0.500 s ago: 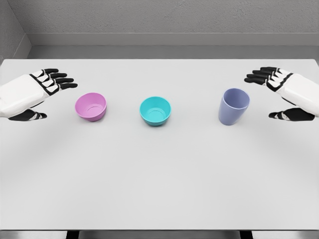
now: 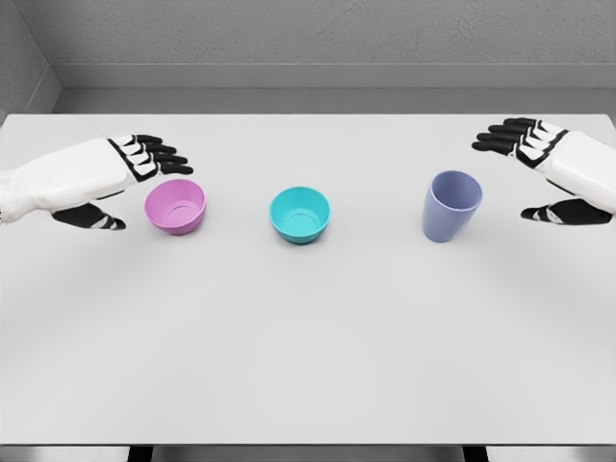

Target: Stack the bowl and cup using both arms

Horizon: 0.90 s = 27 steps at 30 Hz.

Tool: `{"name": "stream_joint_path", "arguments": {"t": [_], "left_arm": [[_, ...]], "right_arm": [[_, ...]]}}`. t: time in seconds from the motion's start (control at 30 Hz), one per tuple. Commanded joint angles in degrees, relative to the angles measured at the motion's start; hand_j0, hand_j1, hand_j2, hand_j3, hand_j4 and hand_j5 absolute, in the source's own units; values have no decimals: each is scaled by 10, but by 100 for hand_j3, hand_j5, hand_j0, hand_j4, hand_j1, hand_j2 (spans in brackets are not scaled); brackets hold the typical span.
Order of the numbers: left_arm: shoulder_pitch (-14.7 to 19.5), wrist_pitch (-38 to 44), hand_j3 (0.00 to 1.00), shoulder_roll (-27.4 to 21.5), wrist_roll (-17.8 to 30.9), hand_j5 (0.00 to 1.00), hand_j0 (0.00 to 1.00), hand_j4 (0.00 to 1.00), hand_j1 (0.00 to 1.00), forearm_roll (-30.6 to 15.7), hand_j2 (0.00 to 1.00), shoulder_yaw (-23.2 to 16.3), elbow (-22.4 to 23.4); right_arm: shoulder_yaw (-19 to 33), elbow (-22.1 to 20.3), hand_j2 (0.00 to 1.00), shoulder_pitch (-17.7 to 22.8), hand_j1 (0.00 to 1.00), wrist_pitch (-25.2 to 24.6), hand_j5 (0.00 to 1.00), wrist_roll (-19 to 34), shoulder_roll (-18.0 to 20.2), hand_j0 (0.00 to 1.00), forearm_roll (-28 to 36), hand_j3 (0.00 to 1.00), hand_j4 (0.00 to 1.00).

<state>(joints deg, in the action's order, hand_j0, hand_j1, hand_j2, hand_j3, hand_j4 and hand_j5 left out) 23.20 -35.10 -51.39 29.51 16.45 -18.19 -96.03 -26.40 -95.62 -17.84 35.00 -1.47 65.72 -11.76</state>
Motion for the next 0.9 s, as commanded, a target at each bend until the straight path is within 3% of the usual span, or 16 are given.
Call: {"name": "stream_joint_path", "arguments": {"t": [0.0,0.1,0.17,0.23,0.33,0.47,0.57,0.63,0.87], "left_arm": [[4,20,100,0,55,100,100,100,100,-70,100,-32,-6],[52,62,100,0,55,100,100,100,100,-97,100,-90,-9],[62,64,100,-4,55,100,100,100,100,-98,100,-89,-6],[68,139,100,-5,55,100,100,100,100,-98,100,-105,-5],[132,204,100,-5,55,100,100,100,100,-97,100,-156,14],[163,242,100,-5,55,100,100,100,100,-93,100,-174,20],[230,242,98,-2,55,98,98,98,98,-93,98,-243,41],[243,241,100,-2,55,100,100,100,100,-97,100,-247,40],[251,241,100,-1,55,100,100,100,100,-98,100,-256,42]], "right_arm": [[0,1,100,-1,100,0,100,0,1,100,2,100,100],[-1,2,100,-10,100,0,100,15,1,100,2,100,100],[-1,2,100,-25,100,0,100,70,-5,100,3,100,100],[-1,3,100,-27,100,0,100,75,-7,100,3,100,100],[-1,4,100,-35,100,0,100,95,-11,100,3,100,100],[-2,34,100,-65,100,0,100,167,-52,100,5,100,100],[-30,48,100,-90,100,0,100,181,-64,100,5,100,100],[-52,60,100,-110,100,0,100,182,-75,100,6,100,100],[-60,61,100,-114,100,0,100,189,-76,100,25,100,100]]}}
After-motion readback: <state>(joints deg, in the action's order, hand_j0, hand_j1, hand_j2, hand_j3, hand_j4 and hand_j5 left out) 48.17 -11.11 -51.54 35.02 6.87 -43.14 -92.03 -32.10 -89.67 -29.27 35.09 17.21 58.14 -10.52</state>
